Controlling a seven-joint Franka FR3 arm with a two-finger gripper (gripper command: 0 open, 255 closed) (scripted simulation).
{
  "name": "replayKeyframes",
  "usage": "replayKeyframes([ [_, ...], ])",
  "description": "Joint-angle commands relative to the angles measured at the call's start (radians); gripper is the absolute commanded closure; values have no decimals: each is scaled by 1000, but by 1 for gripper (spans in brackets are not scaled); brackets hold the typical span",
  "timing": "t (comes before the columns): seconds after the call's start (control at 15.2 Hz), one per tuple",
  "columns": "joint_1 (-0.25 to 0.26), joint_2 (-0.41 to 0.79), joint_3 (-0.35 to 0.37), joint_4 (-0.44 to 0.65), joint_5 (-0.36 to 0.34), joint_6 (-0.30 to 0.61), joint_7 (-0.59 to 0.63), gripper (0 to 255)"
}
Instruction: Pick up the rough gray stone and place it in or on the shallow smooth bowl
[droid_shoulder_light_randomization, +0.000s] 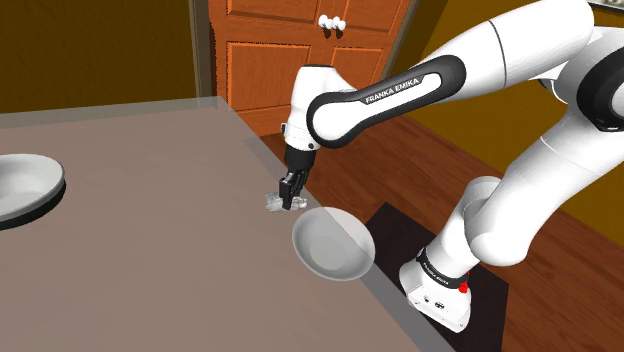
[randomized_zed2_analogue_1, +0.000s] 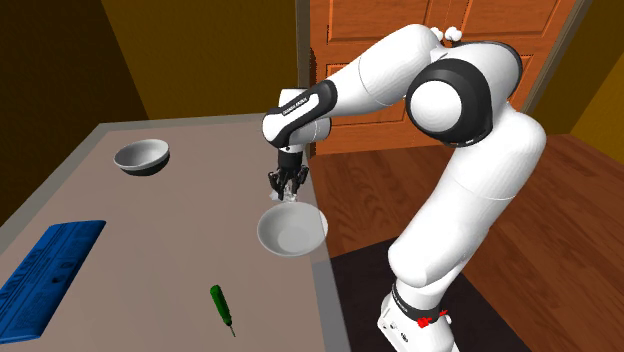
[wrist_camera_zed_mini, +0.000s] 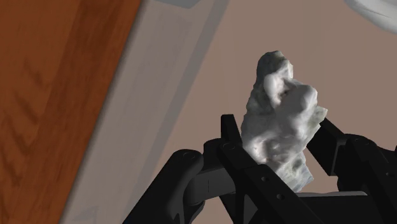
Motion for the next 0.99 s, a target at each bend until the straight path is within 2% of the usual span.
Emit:
replayKeyframes([
  [0.0,0,0,0,0,0,0,0,255],
  [0.13,0,0,0,0,0,0,0,255],
  [0.92,-5,-87,-8,81,-15,-166,30,255],
])
